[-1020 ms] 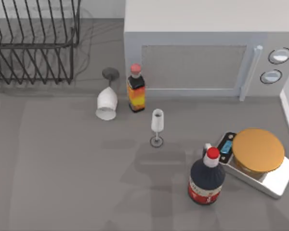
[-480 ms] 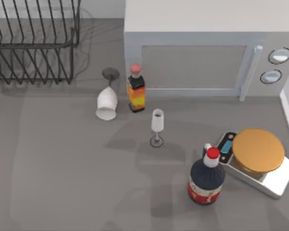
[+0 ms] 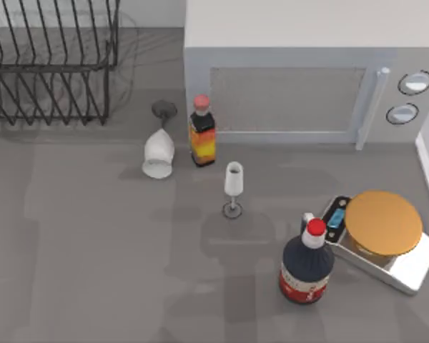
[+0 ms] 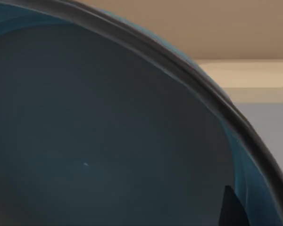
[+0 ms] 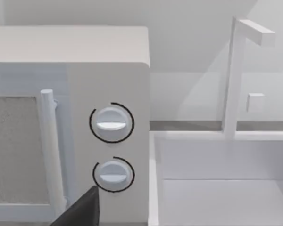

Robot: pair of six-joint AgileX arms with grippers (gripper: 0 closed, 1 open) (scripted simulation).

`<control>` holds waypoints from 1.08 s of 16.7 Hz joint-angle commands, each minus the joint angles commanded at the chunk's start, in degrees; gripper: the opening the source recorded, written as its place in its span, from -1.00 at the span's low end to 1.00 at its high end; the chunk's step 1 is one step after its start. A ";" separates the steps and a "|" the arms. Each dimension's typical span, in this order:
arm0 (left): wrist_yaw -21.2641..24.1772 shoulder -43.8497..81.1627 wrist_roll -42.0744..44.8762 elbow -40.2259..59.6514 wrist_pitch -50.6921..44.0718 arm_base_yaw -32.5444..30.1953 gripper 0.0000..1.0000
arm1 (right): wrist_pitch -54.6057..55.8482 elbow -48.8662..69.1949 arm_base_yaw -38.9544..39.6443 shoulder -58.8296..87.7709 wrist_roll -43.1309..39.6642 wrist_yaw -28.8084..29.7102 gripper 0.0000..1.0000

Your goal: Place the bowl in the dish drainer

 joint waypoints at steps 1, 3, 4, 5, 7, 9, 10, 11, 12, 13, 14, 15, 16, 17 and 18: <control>-0.41 2.93 0.01 -0.94 4.10 -0.43 -1.00 | 0.00 0.00 0.00 0.00 0.00 0.00 1.00; -1.17 7.84 -0.05 -2.69 10.60 -1.21 -1.00 | 0.00 0.00 0.00 0.00 0.00 0.00 1.00; -1.48 9.73 -0.09 -3.42 12.97 -1.53 -1.00 | 0.00 0.00 0.00 0.00 0.00 0.00 1.00; -1.72 11.14 -0.14 -3.99 14.70 -1.77 -1.00 | 0.00 0.00 0.00 0.00 0.00 0.00 1.00; -1.97 12.45 -0.19 -4.60 16.36 -2.03 -1.00 | 0.00 0.00 0.00 0.00 0.00 0.00 1.00; -1.97 12.45 -0.19 -4.60 16.37 -2.03 -1.00 | 0.00 0.00 0.00 0.00 0.00 0.00 1.00; -1.97 12.45 -0.19 -4.60 16.37 -2.03 -1.00 | 0.00 0.00 0.00 0.00 0.00 0.00 1.00; -1.97 12.45 -0.19 -4.60 16.37 -2.03 -1.00 | 0.00 0.00 0.00 0.00 0.00 0.00 1.00; -1.97 12.45 -0.19 -4.60 16.37 -2.03 -0.85 | 0.00 0.00 0.00 0.00 0.00 0.00 1.00; -1.97 12.45 -0.19 -4.60 16.37 -2.03 -0.70 | 0.00 0.00 0.00 0.00 0.00 0.00 1.00; -1.97 12.45 -0.19 -4.60 16.37 -2.03 -0.55 | 0.00 0.00 0.00 0.00 0.00 0.00 1.00; -1.97 12.45 -0.19 -4.60 16.37 -2.03 -0.40 | 0.00 0.00 0.00 0.00 0.00 0.00 1.00; -1.97 12.45 -0.19 -4.60 16.37 -2.03 -0.25 | 0.00 0.00 0.00 0.00 0.00 0.00 1.00; -1.97 12.45 -0.19 -4.60 16.37 -2.03 -0.10 | 0.00 0.00 0.00 0.00 0.00 0.00 1.00; -1.97 12.45 -0.19 -4.60 16.37 -2.03 0.06 | 0.00 0.00 0.00 0.00 0.00 0.00 1.00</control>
